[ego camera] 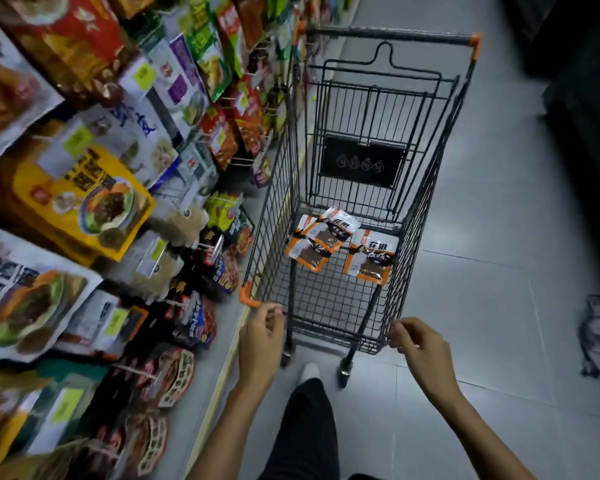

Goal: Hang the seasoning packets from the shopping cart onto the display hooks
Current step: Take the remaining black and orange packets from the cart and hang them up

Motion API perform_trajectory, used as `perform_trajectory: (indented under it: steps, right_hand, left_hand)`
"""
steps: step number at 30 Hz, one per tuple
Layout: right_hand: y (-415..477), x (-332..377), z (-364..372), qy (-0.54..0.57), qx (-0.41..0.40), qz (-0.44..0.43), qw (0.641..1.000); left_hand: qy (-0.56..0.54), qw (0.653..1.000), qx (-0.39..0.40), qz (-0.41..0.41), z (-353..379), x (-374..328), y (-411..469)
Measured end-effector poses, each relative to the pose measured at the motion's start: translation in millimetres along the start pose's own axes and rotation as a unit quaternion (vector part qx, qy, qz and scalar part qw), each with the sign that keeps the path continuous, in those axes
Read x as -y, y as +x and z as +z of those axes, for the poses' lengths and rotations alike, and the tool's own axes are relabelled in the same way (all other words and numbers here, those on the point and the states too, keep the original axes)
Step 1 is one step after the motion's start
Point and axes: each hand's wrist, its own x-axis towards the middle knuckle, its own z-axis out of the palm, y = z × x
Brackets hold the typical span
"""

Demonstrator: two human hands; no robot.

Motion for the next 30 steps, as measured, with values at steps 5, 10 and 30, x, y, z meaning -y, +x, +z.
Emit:
perform_trajectory:
  steps: [5,10,30]
  right_hand:
    - [79.7,28.5,18.9,0.016,-0.041,0.031,0.999]
    - [177.5,34.4,61.6,0.038,-0.041,0.083,0.995]
    - [378.6,-87.9,280.5,0.154,0.053,0.327,0.931]
  left_hand:
    - [0.08,0.995,0.014,0.061,5.7,-23.3,112.6]
    - [0.16,0.983,-0.011,0.091,18.5,-32.3,228.0]
    - [0.177,0.978,0.01,0.111,82.0,35.9,365.7]
